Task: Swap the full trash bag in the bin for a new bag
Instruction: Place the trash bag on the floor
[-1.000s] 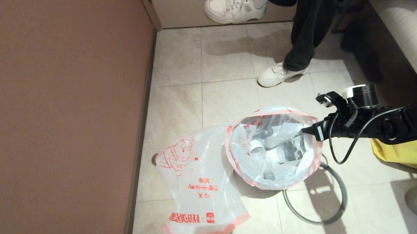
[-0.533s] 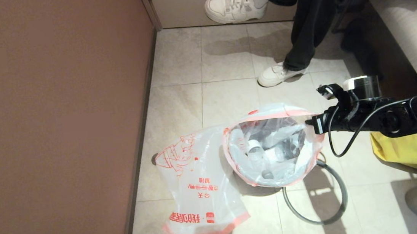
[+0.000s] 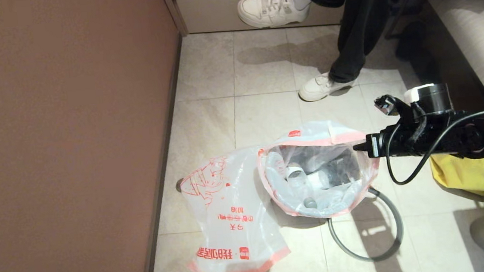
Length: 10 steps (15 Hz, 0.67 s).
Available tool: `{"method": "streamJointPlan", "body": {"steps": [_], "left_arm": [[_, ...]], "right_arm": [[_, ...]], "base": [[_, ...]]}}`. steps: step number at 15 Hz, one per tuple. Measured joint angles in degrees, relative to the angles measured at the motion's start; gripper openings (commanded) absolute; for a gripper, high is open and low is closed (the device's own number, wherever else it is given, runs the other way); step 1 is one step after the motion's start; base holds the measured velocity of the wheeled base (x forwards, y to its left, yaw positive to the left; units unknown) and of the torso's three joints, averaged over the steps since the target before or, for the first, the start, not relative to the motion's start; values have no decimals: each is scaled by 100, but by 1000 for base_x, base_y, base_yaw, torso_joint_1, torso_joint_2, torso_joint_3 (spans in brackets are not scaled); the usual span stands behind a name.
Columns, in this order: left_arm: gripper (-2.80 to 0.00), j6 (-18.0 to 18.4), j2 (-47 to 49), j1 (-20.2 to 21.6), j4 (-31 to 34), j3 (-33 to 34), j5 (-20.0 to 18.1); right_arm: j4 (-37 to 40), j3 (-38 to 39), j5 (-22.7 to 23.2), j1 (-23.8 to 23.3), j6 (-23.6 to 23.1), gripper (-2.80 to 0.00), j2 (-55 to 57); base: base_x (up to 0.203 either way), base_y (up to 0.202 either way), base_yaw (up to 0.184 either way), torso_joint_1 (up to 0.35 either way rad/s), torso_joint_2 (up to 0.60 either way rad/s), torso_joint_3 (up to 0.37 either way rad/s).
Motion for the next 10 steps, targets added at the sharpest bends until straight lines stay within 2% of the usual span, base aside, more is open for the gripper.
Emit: {"method": "streamJointPlan", "body": {"steps": [2,6,8,10], "left_arm": [[-280,1,0,0,2,0,-2],[-280,0,0,-1,2,0,0],[-280,-1,0,0,2,0,-1],[-280,1,0,0,0,0,-1]], "right_arm": [[319,-164,581,-20,853,-280,-89],[745,-568,2172,-183,2698,-280,-180],[764,-615,2559,-177,3278,-280,-219],[764,-626,2811,-148,3643,-280,-299]], "base": [[0,0,0,0,0,0],[0,0,0,0,0,0],[0,0,0,0,0,0],[0,0,0,0,0,0]]}}
